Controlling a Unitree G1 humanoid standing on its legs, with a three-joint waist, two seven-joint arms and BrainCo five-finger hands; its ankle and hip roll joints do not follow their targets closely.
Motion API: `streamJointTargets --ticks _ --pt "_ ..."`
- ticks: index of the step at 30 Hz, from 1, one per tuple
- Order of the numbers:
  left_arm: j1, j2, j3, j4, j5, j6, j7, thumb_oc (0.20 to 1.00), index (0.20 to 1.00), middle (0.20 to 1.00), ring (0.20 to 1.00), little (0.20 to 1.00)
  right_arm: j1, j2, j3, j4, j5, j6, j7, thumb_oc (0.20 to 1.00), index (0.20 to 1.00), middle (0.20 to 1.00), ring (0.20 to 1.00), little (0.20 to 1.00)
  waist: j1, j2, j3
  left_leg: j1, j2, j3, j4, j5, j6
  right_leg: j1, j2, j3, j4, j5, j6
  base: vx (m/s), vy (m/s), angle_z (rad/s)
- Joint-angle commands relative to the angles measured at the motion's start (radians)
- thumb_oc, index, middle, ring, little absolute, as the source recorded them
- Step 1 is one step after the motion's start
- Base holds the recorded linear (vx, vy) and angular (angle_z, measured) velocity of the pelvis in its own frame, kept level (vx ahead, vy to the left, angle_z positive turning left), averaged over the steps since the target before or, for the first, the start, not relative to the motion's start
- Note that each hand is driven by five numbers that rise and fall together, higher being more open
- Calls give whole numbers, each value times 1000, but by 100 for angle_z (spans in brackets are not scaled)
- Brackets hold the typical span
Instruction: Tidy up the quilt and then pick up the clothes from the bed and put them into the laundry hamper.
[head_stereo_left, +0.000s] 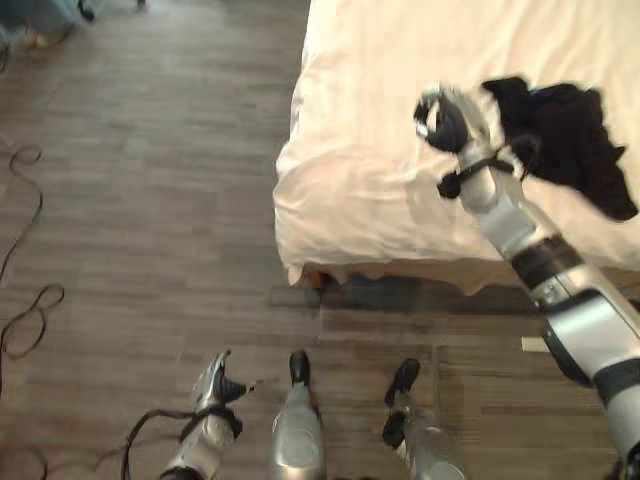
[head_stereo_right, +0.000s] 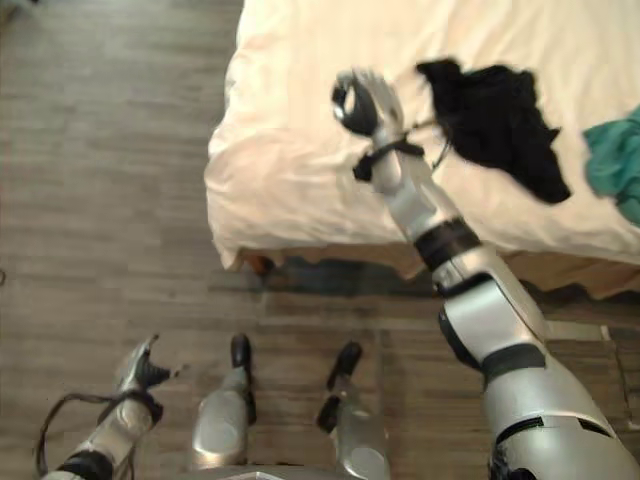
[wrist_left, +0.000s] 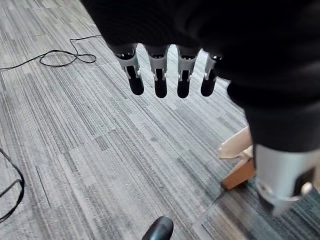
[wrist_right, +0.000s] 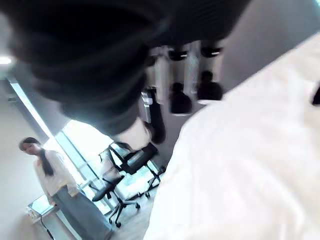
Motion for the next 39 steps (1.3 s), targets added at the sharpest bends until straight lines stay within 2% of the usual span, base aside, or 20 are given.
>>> streamJointTargets --ticks 1,2,4,8,9,10,11,13,15,16,20,22,23,25,27,28,30,31,34,39 --pt "-60 61 -58 -28 -35 -32 53 1000 1000 1000 1000 1000 -147 -30 58 27 59 -9 -51 200 200 200 200 200 46 21 74 -72 48 18 77 -132 -52 41 -111 -27 137 -252 67 -73 -64 36" --pt "-71 69 -72 -81 -39 -39 59 1000 1000 1000 1000 1000 -175 2 75 53 95 -16 -54 200 200 200 200 200 62 24 74 -147 52 10 97 -127 -57 -17 -116 -45 168 -256 66 -25 -103 35" --pt "-78 68 -82 -94 -46 -42 62 1000 1000 1000 1000 1000 -170 28 77 70 122 -22 -49 200 200 200 200 200 71 31 74 -169 56 0 112 -150 -67 -38 -120 -46 198 -277 76 16 -69 28" --pt "-91 53 -123 -156 -58 -55 49 1000 1000 1000 1000 1000 -55 208 90 159 234 -36 31 200 200 200 200 200 91 74 74 -260 65 -14 190 -181 -54 -134 -149 -48 292 -292 68 -37 17 25" --pt "-90 53 -122 -156 -58 -55 49 1000 1000 1000 1000 1000 -55 209 91 159 234 -36 31 200 200 200 200 200 91 74 74 -260 66 -14 191 -182 -54 -134 -150 -47 294 -293 68 -3 63 3" --pt "-88 39 -130 -163 -57 -52 42 1000 1000 1000 1000 1000 38 304 121 174 220 -32 77 200 200 200 200 200 92 89 74 -250 67 -11 199 -195 -48 -135 -156 -37 301 -294 64 4 45 -1" --pt "-85 39 -129 -163 -57 -52 42 1000 1000 1000 1000 1000 40 306 122 174 220 -32 77 200 200 200 200 200 91 89 74 -248 67 -10 199 -195 -48 -133 -156 -36 301 -295 65 8 56 -14" --pt "-81 11 -134 -158 -52 -46 40 1000 1000 1000 1000 1000 203 430 180 186 177 -28 135 200 200 200 200 200 84 100 74 -205 59 -3 180 -202 -42 -104 -160 -21 288 -293 62 30 44 -16" --pt "-84 1 -136 -152 -49 -44 39 1000 1000 1000 1000 1000 252 456 215 189 138 -29 158 200 200 200 200 200 81 103 74 -189 55 -1 171 -203 -41 -91 -160 -19 280 -293 62 25 38 -8" --pt "-101 -12 -141 -140 -42 -44 35 1000 1000 1000 1000 1000 333 481 280 174 69 -37 207 200 200 200 200 200 76 108 74 -151 46 1 152 -202 -41 -65 -160 -13 267 -293 61 19 26 -6" --pt "-133 -18 -141 -125 -31 -33 38 1000 1000 1000 1000 1000 379 466 312 86 67 -52 228 200 200 200 200 200 60 106 74 -97 36 4 122 -196 -41 -22 -158 -7 238 -290 62 0 0 0" --pt "-154 -5 -111 -119 -31 -9 46 1000 1000 1000 1000 1000 340 398 262 -110 147 -77 198 200 200 200 200 200 32 93 74 -65 35 13 111 -193 -40 -4 -155 3 227 -286 63 6 22 -6" --pt "-154 -5 -112 -120 -31 -8 45 1000 1000 1000 1000 1000 342 394 261 -116 148 -74 200 200 200 200 200 200 33 94 74 -65 35 14 110 -193 -40 -4 -155 3 226 -286 63 -67 31 -5" --pt "-166 0 -83 -86 -29 -4 46 1000 1000 1000 1000 1000 291 320 190 -273 199 -98 165 200 200 200 200 200 7 79 74 -82 32 25 108 -172 -29 -26 -155 0 218 -262 54 -78 20 -11" --pt "-180 -10 -80 -24 -38 -6 58 1000 1000 1000 1000 1000 280 304 180 -283 205 -100 157 200 200 200 200 200 3 76 74 -85 31 25 109 -171 -29 -30 -154 2 217 -261 55 -15 -22 -32" --pt "-221 -10 -78 71 -66 -10 73 1000 1000 1000 1000 1000 163 218 99 -320 176 -114 62 200 200 200 200 200 -17 69 74 -113 34 26 118 -164 -34 -55 -153 3 218 -258 58 -26 -61 -43" --pt "-215 4 -88 65 -74 -15 77 1000 1000 1000 1000 1000 94 163 29 -268 176 -91 3 200 200 200 200 200 -25 75 74 -117 43 26 123 -176 -51 -63 -151 9 229 -275 69 0 -49 -17" --pt "-222 5 -86 63 -74 -15 77 1000 1000 1000 1000 1000 86 161 28 -268 176 -91 2 200 200 200 200 200 -25 72 74 -140 40 28 122 -156 -41 -82 -153 2 224 -255 59 49 -24 2" --pt "-197 8 -90 51 -101 -19 86 1000 1000 1000 1000 1000 52 140 -83 -111 281 -67 -76 200 200 200 200 200 -33 80 74 -136 56 34 139 -179 -52 -93 -151 15 248 -275 70 21 -14 -1" --pt "-176 3 -95 90 -126 -24 81 1000 1000 1000 1000 1000 68 89 -168 147 412 -48 -81 200 200 200 200 200 -43 84 74 -145 77 41 200 -217 -43 -124 -149 39 302 -301 60 1 -3 -5"
